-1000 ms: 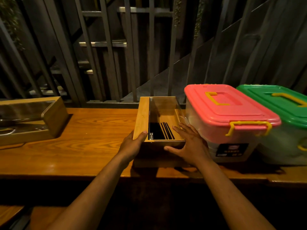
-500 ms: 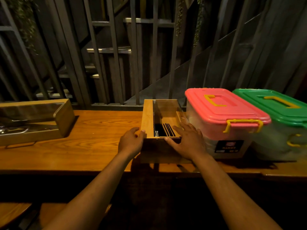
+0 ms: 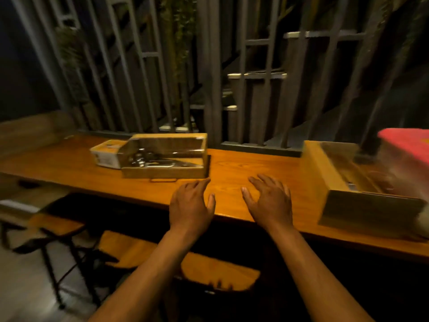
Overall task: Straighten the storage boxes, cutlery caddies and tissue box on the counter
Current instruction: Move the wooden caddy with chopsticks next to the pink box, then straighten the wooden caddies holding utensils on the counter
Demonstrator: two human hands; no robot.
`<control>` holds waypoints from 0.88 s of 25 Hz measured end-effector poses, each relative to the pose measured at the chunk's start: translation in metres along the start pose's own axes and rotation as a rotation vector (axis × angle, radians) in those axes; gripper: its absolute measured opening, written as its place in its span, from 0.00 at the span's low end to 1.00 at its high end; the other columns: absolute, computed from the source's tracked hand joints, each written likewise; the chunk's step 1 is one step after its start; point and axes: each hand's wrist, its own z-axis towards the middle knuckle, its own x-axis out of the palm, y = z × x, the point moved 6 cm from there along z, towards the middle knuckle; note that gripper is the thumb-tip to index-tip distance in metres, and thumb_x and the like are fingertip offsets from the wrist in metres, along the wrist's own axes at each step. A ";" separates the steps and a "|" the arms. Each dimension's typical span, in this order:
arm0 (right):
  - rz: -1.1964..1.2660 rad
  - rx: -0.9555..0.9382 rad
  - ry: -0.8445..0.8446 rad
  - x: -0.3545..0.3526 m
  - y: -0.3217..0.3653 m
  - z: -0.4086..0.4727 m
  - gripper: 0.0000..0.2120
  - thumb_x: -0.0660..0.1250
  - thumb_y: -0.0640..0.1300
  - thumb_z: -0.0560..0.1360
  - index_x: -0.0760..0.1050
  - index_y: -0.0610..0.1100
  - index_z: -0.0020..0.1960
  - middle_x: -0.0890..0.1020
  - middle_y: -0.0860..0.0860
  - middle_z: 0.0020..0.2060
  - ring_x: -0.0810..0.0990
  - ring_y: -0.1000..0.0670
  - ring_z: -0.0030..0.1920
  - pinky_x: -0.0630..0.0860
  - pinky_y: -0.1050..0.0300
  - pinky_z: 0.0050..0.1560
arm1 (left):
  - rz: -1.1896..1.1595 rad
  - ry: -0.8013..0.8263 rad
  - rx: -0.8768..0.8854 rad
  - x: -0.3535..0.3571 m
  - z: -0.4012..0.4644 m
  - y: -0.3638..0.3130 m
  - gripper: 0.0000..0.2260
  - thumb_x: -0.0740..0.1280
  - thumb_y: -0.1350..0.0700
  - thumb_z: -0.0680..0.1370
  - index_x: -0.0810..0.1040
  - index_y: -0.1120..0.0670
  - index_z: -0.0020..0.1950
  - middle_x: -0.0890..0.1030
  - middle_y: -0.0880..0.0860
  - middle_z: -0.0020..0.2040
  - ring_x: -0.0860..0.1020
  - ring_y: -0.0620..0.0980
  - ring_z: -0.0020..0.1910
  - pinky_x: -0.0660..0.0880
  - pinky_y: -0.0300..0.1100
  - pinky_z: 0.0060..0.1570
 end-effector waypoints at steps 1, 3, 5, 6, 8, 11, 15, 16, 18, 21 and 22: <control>0.018 -0.019 0.011 0.016 0.026 -0.001 0.21 0.60 0.61 0.77 0.74 0.55 0.67 0.73 0.51 0.70 0.67 0.46 0.72 0.61 0.40 0.71 | 0.024 -0.009 -0.024 -0.011 -0.003 0.028 0.20 0.63 0.45 0.78 0.73 0.47 0.69 0.78 0.49 0.65 0.74 0.50 0.65 0.72 0.49 0.62; 0.046 -0.046 0.054 0.047 0.073 -0.004 0.21 0.60 0.60 0.77 0.74 0.55 0.67 0.72 0.51 0.71 0.66 0.47 0.72 0.61 0.39 0.71 | 0.081 -0.016 -0.085 -0.032 -0.010 0.078 0.21 0.63 0.44 0.78 0.71 0.46 0.70 0.77 0.49 0.66 0.73 0.50 0.65 0.71 0.47 0.63; 0.066 -0.062 0.073 0.070 0.109 -0.002 0.21 0.59 0.60 0.77 0.73 0.56 0.67 0.72 0.52 0.71 0.65 0.47 0.73 0.60 0.38 0.72 | 0.147 -0.019 -0.110 -0.048 -0.009 0.117 0.21 0.62 0.44 0.78 0.70 0.46 0.71 0.76 0.49 0.66 0.72 0.49 0.66 0.70 0.48 0.64; 0.074 -0.060 0.075 0.078 0.121 0.002 0.21 0.59 0.61 0.77 0.73 0.56 0.67 0.71 0.52 0.71 0.65 0.47 0.73 0.60 0.38 0.72 | 0.181 -0.018 -0.112 -0.054 -0.006 0.130 0.22 0.62 0.44 0.78 0.70 0.46 0.71 0.76 0.49 0.67 0.71 0.50 0.67 0.70 0.48 0.65; 0.091 -0.065 0.091 0.097 0.141 0.014 0.21 0.59 0.61 0.77 0.72 0.57 0.68 0.71 0.52 0.72 0.64 0.47 0.74 0.61 0.38 0.72 | 0.232 -0.027 -0.119 -0.062 0.005 0.157 0.22 0.61 0.43 0.78 0.69 0.46 0.71 0.75 0.49 0.67 0.70 0.50 0.68 0.69 0.50 0.66; 0.098 -0.109 0.089 0.129 0.169 0.040 0.21 0.60 0.60 0.77 0.73 0.57 0.67 0.72 0.53 0.71 0.64 0.47 0.73 0.61 0.38 0.72 | 0.253 -0.019 -0.162 -0.062 0.027 0.195 0.23 0.61 0.43 0.78 0.68 0.46 0.72 0.75 0.50 0.68 0.69 0.51 0.69 0.68 0.49 0.67; 0.148 -0.128 0.087 0.171 0.198 0.088 0.20 0.61 0.59 0.77 0.74 0.56 0.66 0.74 0.52 0.69 0.66 0.48 0.72 0.61 0.40 0.72 | 0.242 -0.011 -0.199 -0.058 0.063 0.235 0.23 0.62 0.43 0.78 0.68 0.46 0.72 0.74 0.49 0.68 0.69 0.50 0.67 0.68 0.47 0.64; 0.150 -0.142 0.096 0.183 0.207 0.101 0.20 0.61 0.60 0.77 0.74 0.56 0.66 0.74 0.52 0.69 0.66 0.48 0.72 0.60 0.40 0.72 | 0.241 -0.004 -0.203 -0.057 0.073 0.245 0.23 0.62 0.44 0.78 0.68 0.46 0.72 0.74 0.49 0.67 0.69 0.50 0.67 0.68 0.46 0.63; 0.144 -0.179 0.123 0.206 0.227 0.125 0.20 0.61 0.60 0.76 0.75 0.56 0.66 0.74 0.52 0.69 0.66 0.48 0.72 0.59 0.41 0.72 | 0.260 0.009 -0.221 -0.057 0.093 0.266 0.23 0.62 0.44 0.78 0.67 0.46 0.73 0.74 0.49 0.67 0.69 0.50 0.67 0.68 0.47 0.63; 0.154 -0.189 0.159 0.239 0.250 0.155 0.22 0.61 0.60 0.76 0.72 0.56 0.68 0.71 0.51 0.72 0.63 0.46 0.74 0.55 0.40 0.74 | 0.236 -0.001 -0.294 -0.053 0.118 0.308 0.23 0.61 0.44 0.79 0.66 0.46 0.73 0.74 0.50 0.68 0.69 0.51 0.67 0.68 0.48 0.63; 0.143 -0.192 0.169 0.247 0.256 0.163 0.22 0.61 0.61 0.77 0.71 0.55 0.69 0.69 0.51 0.73 0.62 0.46 0.75 0.54 0.40 0.74 | 0.233 0.006 -0.313 -0.051 0.124 0.320 0.24 0.61 0.44 0.79 0.65 0.46 0.74 0.74 0.50 0.68 0.69 0.51 0.68 0.68 0.48 0.63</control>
